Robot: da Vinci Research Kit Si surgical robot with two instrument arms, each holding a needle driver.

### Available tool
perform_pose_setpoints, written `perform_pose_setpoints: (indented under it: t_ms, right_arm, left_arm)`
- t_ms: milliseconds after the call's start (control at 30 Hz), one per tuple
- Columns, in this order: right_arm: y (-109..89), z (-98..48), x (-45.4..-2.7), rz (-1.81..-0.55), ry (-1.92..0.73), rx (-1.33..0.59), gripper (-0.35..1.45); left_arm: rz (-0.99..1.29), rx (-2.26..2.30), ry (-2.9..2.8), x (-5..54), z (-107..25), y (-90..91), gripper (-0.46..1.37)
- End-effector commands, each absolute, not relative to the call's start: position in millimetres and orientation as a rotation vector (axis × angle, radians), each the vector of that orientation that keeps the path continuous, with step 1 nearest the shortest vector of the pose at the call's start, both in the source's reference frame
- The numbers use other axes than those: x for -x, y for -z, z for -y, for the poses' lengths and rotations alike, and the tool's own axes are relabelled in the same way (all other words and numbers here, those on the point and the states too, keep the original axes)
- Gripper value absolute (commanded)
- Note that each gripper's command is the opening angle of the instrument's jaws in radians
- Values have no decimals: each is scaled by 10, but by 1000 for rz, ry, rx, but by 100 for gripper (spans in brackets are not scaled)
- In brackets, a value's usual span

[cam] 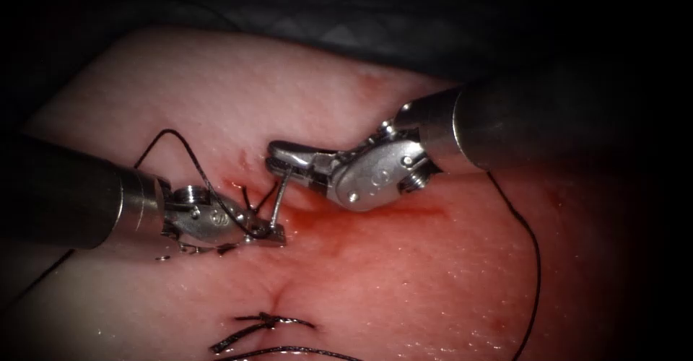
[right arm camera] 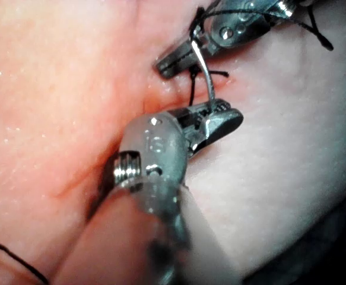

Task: Wound Closure
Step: Use the left gripper to throw the needle through the top of the cut

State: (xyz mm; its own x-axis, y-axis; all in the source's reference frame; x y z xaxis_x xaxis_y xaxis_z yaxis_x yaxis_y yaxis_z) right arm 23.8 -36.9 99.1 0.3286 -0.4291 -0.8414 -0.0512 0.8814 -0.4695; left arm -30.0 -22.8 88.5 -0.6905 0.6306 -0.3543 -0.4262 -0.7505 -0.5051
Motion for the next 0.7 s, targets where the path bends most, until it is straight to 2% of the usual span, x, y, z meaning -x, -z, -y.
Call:
perform_pose_setpoints:
  t_ms: [33, 700]
  right_arm:
    - [-992, 371, -237, -1219, 244, 459, -35]
    - [-1020, 410, -232, -1166, 92, 332, -35]
  left_arm:
    - [521, 698, -2390, 300, 227, -885, -6]
    - [519, 700, -2385, 305, 224, -885, -7]
